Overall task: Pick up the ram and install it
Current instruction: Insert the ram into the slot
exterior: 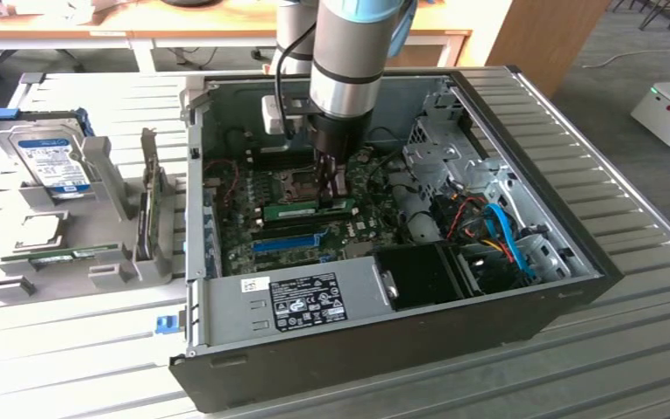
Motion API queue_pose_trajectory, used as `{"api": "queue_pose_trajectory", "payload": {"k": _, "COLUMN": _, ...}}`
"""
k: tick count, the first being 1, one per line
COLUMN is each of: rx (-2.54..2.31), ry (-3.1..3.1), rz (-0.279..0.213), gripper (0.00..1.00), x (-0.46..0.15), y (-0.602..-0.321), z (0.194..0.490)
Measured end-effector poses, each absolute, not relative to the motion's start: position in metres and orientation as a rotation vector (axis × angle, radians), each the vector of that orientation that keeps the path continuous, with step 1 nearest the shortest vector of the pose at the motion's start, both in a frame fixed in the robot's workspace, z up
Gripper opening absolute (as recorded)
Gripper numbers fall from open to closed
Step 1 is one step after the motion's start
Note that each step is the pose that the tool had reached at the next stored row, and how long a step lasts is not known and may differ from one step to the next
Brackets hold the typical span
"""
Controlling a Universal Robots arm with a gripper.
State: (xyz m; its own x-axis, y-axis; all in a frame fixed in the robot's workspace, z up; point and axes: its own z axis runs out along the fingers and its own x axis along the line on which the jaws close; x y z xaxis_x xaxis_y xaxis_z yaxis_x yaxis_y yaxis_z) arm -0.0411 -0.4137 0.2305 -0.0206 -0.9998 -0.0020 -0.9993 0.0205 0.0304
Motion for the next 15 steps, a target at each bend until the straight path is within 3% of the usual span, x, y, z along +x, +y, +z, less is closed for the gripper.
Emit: {"api": "queue_pose_trajectory", "payload": {"k": 15, "rx": 2.184, "ry": -2.23, "rz": -0.036, "gripper": 0.12, "x": -0.0413, "y": -0.4138, "z": 0.2296}}
